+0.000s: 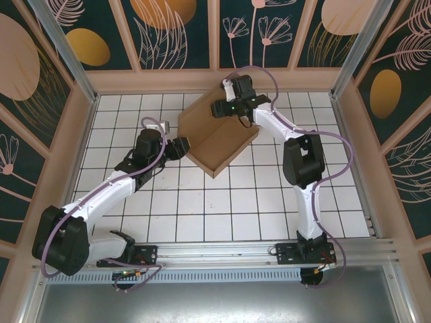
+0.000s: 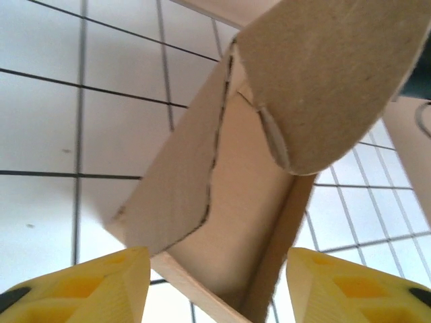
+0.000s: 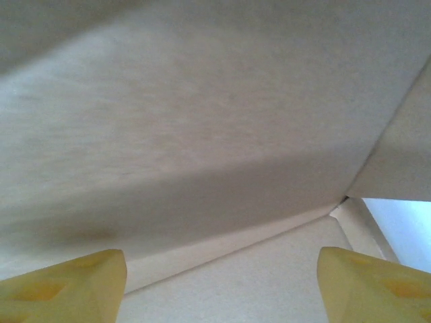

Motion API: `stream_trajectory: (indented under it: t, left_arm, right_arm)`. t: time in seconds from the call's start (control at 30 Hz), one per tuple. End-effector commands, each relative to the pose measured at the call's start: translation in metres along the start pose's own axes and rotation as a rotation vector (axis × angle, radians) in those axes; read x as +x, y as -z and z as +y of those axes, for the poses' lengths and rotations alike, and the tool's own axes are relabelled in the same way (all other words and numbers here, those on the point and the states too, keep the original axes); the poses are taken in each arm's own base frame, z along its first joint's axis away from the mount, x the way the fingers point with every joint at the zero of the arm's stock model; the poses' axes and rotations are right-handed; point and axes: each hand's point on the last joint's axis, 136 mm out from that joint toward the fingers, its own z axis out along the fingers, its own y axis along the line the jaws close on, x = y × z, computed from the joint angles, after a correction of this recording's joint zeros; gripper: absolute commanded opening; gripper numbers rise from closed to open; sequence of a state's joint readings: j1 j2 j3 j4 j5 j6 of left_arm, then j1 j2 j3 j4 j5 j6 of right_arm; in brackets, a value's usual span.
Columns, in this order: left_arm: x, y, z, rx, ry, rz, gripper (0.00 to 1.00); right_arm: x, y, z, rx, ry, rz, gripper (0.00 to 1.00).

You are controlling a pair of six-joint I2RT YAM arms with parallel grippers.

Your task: Fold the paper box

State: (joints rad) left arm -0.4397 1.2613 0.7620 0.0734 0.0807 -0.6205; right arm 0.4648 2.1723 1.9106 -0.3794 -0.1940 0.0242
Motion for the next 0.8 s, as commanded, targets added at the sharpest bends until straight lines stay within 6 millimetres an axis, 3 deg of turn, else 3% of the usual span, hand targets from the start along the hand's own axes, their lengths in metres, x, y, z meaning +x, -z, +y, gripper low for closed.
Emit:
stream_trajectory:
  t: [0.0,0.17,0.27,0.43,0.5,0.53,0.63,0.77]
  left_arm:
    - [-0.015,-0.003,0.024,-0.147,-0.024,-0.078,0.51]
    - [-0.022,-0.022,0.043,-0.248,-0.039,-0.109,0.4]
    - [-0.03,-0.031,0.046,-0.283,-0.046,-0.12,0.35]
    - [-0.049,-0.04,0.043,-0.316,-0.079,-0.144,0.31]
    - [-0.05,-0.046,0.045,-0.316,-0.081,-0.132,0.3]
    - [-0.06,-0.048,0.039,-0.303,-0.092,-0.143,0.29]
    - [-0.068,-0.058,0.037,-0.314,-0.124,-0.135,0.27]
    - [-0.072,-0.075,0.039,-0.292,-0.143,-0.098,0.22]
  right_arm:
    - [-0.014,0.007,0.006,-0.021,0.008,-0.019,0.73]
    - [-0.012,0.01,-0.01,0.008,-0.021,-0.029,0.71]
    - [-0.006,0.019,-0.038,0.105,-0.038,-0.051,0.71]
    - [0.029,0.023,-0.099,0.318,-0.055,-0.008,0.77]
    - [0.046,0.021,-0.116,0.372,-0.068,0.027,0.79]
    - [0.055,0.02,-0.122,0.393,-0.073,0.042,0.79]
    - [0.08,0.014,-0.13,0.404,-0.103,0.084,0.75]
    - [0.099,0.016,-0.119,0.352,-0.151,0.102,0.65]
